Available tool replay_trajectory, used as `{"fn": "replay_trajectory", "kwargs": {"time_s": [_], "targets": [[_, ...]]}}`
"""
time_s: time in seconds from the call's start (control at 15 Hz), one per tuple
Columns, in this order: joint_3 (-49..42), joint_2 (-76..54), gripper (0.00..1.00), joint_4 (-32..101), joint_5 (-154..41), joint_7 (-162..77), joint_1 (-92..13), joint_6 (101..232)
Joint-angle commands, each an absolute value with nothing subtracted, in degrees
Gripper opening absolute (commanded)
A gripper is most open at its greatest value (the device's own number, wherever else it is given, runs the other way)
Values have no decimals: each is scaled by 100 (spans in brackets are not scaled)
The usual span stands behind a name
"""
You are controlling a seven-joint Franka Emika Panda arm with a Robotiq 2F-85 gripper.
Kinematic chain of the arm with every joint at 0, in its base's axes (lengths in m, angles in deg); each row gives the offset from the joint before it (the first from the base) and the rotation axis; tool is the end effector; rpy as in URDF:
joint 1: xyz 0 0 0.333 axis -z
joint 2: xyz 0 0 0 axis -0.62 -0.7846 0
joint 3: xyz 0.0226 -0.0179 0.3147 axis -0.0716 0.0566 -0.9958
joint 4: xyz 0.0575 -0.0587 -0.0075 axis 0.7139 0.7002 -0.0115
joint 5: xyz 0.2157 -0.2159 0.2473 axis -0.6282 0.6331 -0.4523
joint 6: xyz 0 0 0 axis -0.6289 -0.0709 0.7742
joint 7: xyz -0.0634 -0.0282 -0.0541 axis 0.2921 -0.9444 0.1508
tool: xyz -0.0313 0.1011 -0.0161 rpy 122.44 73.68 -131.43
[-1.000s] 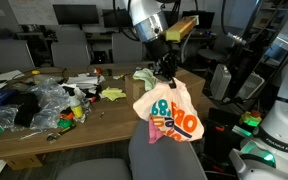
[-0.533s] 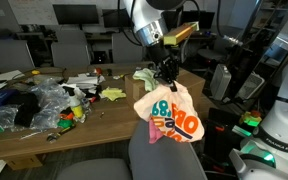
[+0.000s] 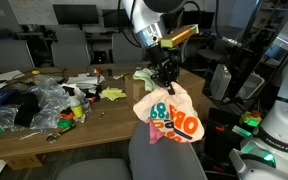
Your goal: Pick up the clothes from the box and put it on the table.
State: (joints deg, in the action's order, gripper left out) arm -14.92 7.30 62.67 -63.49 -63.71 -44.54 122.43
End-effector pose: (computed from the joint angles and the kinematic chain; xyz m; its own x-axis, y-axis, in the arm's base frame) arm 0.4599 0.1215 0.4051 0.8621 -0.2411 -0.4458 -0.1909 -0.9693 0.1550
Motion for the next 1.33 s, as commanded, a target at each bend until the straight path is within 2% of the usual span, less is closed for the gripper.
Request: {"fn": "replay_trajectory", "kwargs": {"time_s": [0.0,0.33,1.27], "targets": [[-1441,796,65,6307,-6541,-6471,-4432,12345],[-1385,960,100,6411,-6651,-6495,-4392,12447],[-1006,2794,100,7351,-6723,-6551,-3742,13205]]}}
